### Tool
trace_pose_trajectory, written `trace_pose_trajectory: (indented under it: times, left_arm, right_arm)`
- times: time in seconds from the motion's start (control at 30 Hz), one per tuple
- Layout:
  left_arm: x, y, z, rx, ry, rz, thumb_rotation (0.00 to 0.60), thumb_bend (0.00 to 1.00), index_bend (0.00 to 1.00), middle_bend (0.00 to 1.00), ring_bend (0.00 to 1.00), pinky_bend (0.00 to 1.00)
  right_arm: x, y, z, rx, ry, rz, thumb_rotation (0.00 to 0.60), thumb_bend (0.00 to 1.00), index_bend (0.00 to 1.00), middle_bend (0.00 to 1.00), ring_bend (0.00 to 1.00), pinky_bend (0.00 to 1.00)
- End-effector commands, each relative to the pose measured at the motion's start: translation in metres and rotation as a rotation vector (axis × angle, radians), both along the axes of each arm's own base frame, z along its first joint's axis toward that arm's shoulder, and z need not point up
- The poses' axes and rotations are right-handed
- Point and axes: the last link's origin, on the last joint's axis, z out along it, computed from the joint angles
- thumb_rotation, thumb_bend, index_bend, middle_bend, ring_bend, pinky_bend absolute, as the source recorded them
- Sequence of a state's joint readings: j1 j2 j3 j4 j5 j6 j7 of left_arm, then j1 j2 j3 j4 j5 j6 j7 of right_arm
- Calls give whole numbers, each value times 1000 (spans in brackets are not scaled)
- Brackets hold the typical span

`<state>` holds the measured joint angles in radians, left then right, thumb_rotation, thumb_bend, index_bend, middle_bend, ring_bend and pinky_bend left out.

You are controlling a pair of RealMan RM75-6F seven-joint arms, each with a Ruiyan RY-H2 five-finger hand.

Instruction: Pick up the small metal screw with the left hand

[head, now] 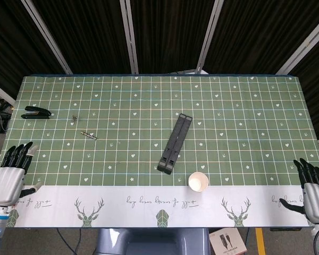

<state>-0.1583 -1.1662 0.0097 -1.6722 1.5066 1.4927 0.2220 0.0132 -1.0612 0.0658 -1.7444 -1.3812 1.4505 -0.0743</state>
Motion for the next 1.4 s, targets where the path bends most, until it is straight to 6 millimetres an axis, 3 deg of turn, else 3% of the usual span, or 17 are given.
trace_pose_trajectory:
  times: [0.03,0.33,0.47,0.7,0.93,1.2,1.4]
  left_arm:
    - [0,0,-1,-3,4,2,600,101,0,0,0,0]
    - [0,2,-3,-15,19,0,600,107,0,0,0,0]
    - [0,16,-3,-18,38,1,600,134,29,0,0,0]
    - [-5,79,-7,-31,134,10,600,223,234,0,0,0]
    - [-15,146,-29,-73,187,65,600,277,413,0,0,0]
    - [-12,197,-53,-104,235,87,600,311,455,0,0,0]
    - [-10,224,-77,-165,291,88,600,313,456,0,0,0]
  right_arm:
    - [0,0,1,-3,-2,0,600,18,5,0,0,0]
    - [0,0,1,-5,-3,2,600,18,5,0,0,0]
    - [0,0,1,-2,-4,-2,600,18,6,0,0,0]
    - [0,-1,-1,7,-12,-8,600,18,7,0,0,0]
    - [-1,-1,-1,11,-21,-18,600,18,8,0,0,0]
    - [-4,-1,0,9,-30,-41,600,17,12,0,0,0]
    - [-6,0,2,7,-33,-55,600,17,12,0,0,0]
